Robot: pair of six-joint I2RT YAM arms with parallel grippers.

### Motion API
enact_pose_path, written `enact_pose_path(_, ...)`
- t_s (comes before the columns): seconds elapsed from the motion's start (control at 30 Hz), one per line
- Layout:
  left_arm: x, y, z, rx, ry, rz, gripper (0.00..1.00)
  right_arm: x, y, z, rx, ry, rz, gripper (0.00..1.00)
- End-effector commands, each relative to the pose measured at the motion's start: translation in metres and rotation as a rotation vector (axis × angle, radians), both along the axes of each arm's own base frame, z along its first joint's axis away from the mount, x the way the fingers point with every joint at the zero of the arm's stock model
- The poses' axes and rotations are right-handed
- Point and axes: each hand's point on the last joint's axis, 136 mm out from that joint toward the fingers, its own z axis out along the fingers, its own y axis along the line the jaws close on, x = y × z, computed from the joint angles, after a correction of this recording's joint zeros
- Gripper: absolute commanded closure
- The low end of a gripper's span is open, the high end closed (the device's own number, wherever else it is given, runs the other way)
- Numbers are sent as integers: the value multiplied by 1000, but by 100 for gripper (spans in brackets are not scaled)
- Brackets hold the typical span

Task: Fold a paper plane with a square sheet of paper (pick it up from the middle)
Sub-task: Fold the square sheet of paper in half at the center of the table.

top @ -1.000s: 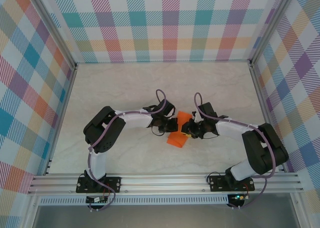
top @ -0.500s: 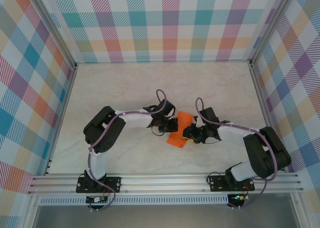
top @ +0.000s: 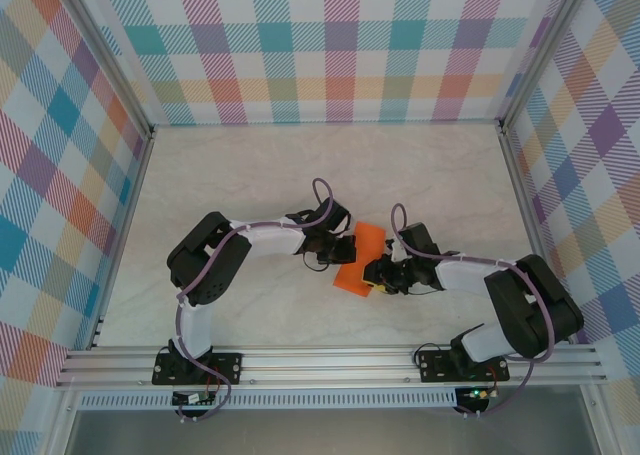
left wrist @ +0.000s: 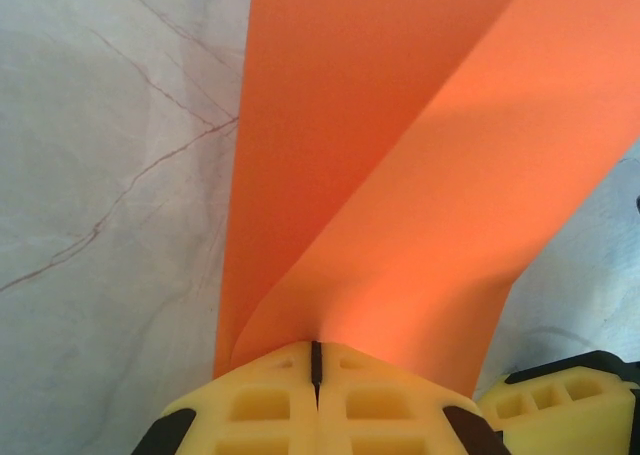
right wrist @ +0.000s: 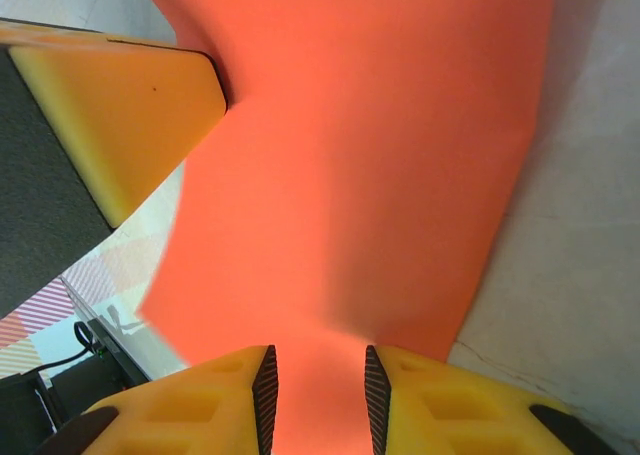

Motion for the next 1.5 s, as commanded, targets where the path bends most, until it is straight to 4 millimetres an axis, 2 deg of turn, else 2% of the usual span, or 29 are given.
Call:
enact_pose_path(0.0,-21,10,-23,88,72,-32,100,-10,-7,-8,-43,16,9,67)
enact_pose_path(0.2,-20,9,-22,85,69,-34,100,-5,6,31,51,-67,26,66)
enact_pose_path(0.33,-21,10,-22,85,72,-35,100,-9,11,36,82,-68,32,63)
enact_pose_path(0.53,-22,9,-22,85,74,-37,100,-19,12,12,54,-1,48,63)
enact_pose_path(0.7,-23,10,-23,88,76,-36,100,-31,3,-16,-17,90,46,65)
enact_pose_path(0.8,-23,10,-24,91,76,-36,100,-31,4,-10,-7,80,47,65)
enact_pose_path(0.97,-23,9,-22,87,73,-36,100,-25,14,18,49,16,70,64)
enact_pose_path(1.03,-23,10,-22,88,73,-36,100,-27,16,22,54,9,78,64)
enact_pose_path(1.17,-24,9,-22,89,74,-39,100,-34,18,16,57,27,93,64)
enact_pose_path(1.37,-24,9,-23,89,73,-43,100,-44,8,-13,-20,94,87,64)
enact_pose_path(1.47,-24,9,-22,89,73,-44,100,-44,4,-14,-52,97,81,65)
